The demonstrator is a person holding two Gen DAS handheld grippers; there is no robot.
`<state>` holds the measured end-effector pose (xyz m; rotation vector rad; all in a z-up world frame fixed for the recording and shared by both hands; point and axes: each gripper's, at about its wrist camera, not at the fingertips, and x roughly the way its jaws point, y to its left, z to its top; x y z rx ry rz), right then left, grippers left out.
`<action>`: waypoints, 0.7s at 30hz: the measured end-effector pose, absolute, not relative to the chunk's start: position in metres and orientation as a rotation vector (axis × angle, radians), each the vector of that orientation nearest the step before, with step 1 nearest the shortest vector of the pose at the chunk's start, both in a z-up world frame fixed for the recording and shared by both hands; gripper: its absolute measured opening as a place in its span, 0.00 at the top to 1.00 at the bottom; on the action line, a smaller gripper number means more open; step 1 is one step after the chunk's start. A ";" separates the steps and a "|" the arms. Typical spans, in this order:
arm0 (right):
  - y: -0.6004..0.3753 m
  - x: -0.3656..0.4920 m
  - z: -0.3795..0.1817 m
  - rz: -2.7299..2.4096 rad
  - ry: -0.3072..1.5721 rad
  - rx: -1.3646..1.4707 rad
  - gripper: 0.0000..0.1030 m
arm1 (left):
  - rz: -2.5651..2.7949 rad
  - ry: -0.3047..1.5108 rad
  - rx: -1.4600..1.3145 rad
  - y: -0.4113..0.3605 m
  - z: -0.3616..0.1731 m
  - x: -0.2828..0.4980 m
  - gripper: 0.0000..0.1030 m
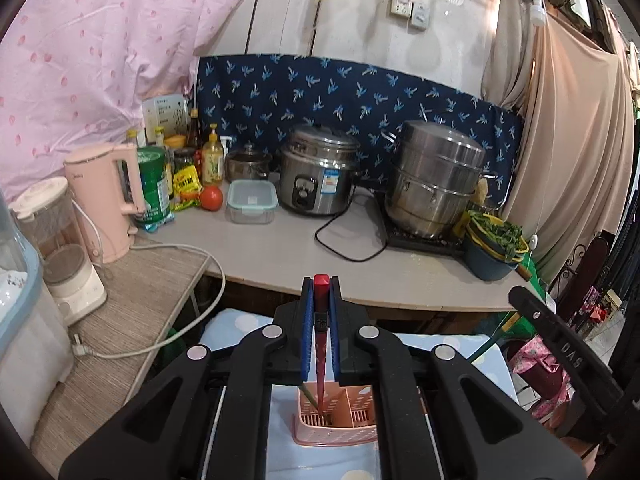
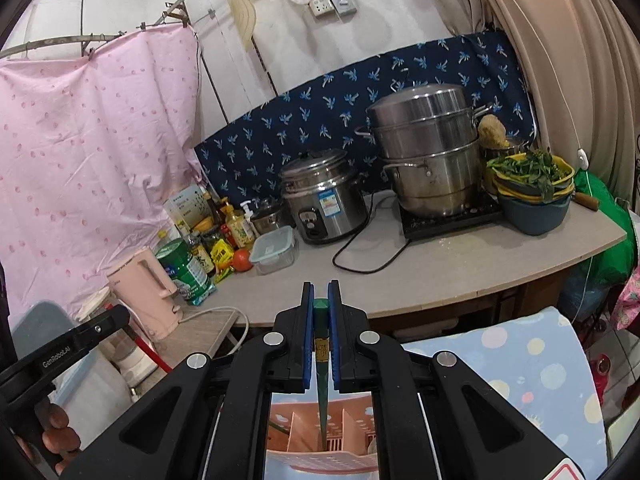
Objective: Organize utensils
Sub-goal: 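Lift and carry both chopsticks in both tools to the pink basket, then drop both chopsticks into the pink basket by opening both tools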
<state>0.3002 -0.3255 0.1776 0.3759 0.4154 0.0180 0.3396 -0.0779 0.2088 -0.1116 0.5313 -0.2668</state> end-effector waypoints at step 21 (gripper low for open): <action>-0.321 0.290 0.131 0.011 0.511 0.373 0.79 | -0.236 0.617 -0.095 -0.076 0.168 0.340 0.70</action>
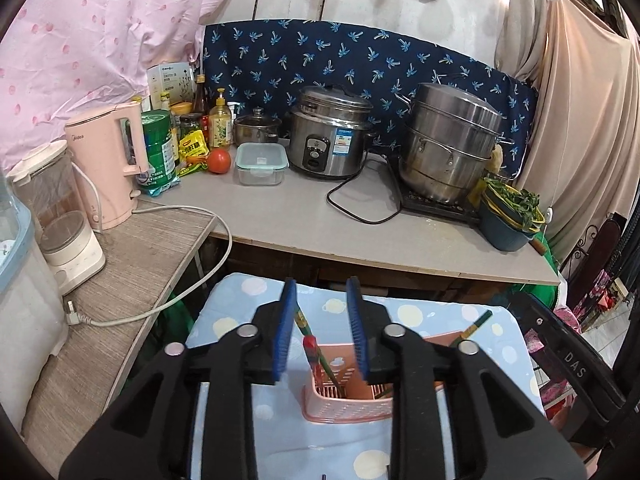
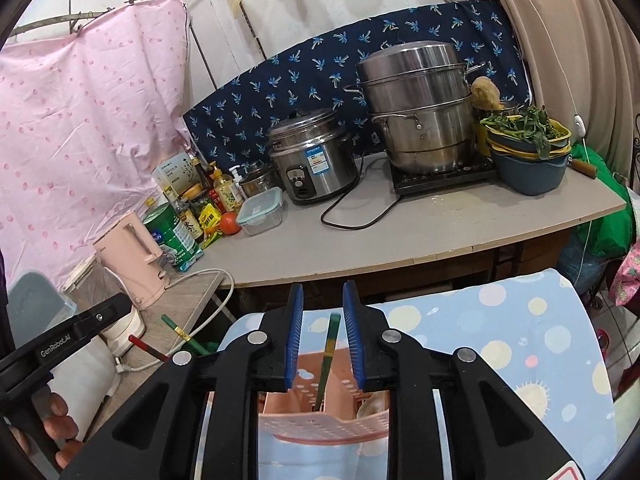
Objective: Organize utensils
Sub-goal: 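Drop both chopsticks into the pink basket by opening both tools, then bring both open tools back to the remaining chopsticks on the table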
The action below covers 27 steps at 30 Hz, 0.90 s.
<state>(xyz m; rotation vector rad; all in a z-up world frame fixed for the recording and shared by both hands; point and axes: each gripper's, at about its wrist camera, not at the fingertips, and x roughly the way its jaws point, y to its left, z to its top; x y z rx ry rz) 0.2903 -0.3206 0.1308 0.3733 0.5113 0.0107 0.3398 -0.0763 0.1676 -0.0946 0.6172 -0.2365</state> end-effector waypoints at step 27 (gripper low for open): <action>-0.272 0.098 0.022 0.023 0.789 0.271 0.79 | -0.239 0.840 0.015 -0.046 0.057 0.178 0.68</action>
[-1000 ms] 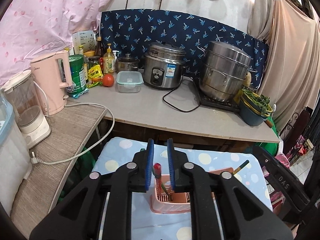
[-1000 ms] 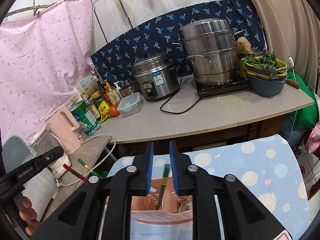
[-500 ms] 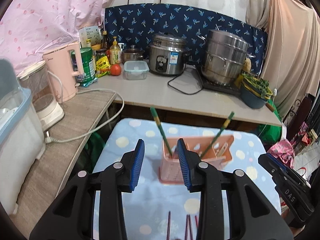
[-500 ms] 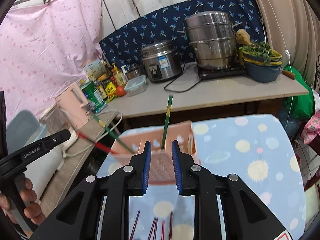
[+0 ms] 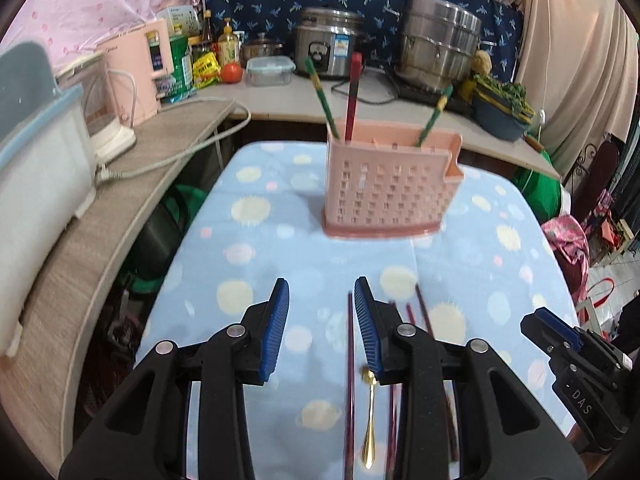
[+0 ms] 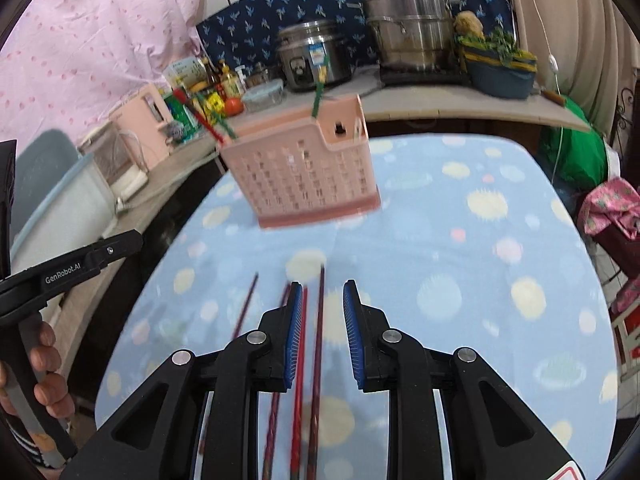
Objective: Organize utensils
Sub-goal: 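Bring both open tools back to the remaining chopsticks on the table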
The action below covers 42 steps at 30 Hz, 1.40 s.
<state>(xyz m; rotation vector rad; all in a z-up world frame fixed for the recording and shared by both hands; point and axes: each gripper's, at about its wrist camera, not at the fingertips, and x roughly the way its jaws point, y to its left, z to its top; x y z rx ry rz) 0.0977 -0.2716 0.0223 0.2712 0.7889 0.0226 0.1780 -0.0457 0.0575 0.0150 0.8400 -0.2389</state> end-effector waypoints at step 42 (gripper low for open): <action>-0.230 0.026 -0.071 0.038 0.982 0.192 0.88 | -0.308 1.041 0.050 -0.038 -0.052 0.081 0.64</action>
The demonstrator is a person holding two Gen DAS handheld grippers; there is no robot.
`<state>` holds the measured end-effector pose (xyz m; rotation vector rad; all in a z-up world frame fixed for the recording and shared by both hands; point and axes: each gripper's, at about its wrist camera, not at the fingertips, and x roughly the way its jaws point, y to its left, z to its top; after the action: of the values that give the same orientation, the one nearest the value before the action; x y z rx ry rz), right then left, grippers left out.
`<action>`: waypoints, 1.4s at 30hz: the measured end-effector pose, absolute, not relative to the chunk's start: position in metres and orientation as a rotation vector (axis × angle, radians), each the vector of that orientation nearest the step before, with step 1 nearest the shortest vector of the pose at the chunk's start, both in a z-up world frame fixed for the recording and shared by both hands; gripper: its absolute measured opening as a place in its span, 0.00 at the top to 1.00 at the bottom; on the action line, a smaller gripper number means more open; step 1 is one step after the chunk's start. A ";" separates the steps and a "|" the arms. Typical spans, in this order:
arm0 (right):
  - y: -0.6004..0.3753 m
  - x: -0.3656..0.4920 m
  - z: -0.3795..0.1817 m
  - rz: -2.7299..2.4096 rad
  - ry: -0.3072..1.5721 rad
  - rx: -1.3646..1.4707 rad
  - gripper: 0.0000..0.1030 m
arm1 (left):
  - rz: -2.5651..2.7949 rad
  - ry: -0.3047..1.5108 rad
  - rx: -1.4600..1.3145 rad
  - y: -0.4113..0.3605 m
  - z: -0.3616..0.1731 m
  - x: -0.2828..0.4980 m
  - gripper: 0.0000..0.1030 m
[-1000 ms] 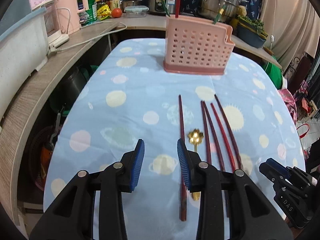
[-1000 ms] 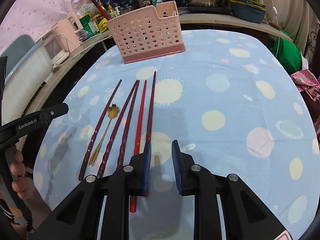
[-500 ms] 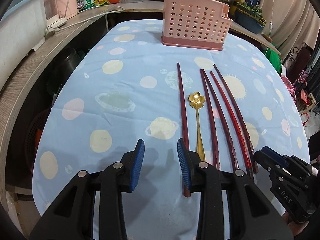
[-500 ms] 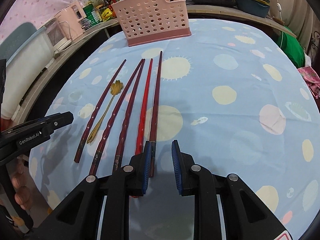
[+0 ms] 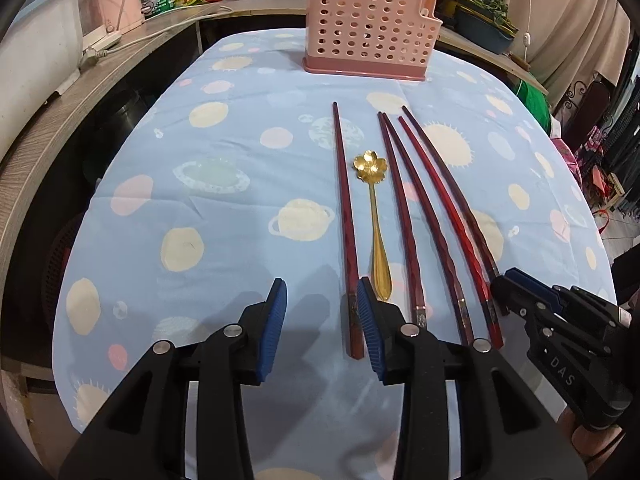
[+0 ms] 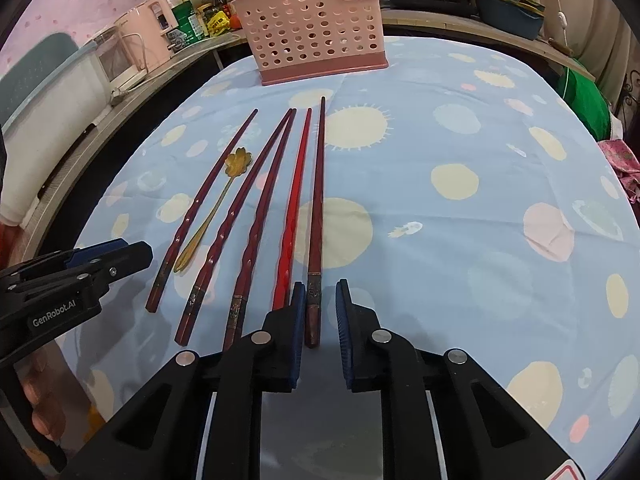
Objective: Organize utensils
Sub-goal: 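Bring both open tools back to the remaining chopsticks on the table, then close right tool on a dark-red chopstick while left tool closes on another dark-red chopstick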
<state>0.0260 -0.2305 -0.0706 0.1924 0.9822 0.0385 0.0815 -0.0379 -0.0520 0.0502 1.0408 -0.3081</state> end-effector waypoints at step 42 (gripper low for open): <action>-0.236 0.024 -0.070 0.033 0.978 0.230 0.93 | -0.309 1.073 0.098 -0.043 -0.066 0.076 0.93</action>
<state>0.0242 -0.2363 -0.0702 0.2300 0.9777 0.0331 0.0761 -0.0433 -0.0662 0.0978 1.0730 -0.3088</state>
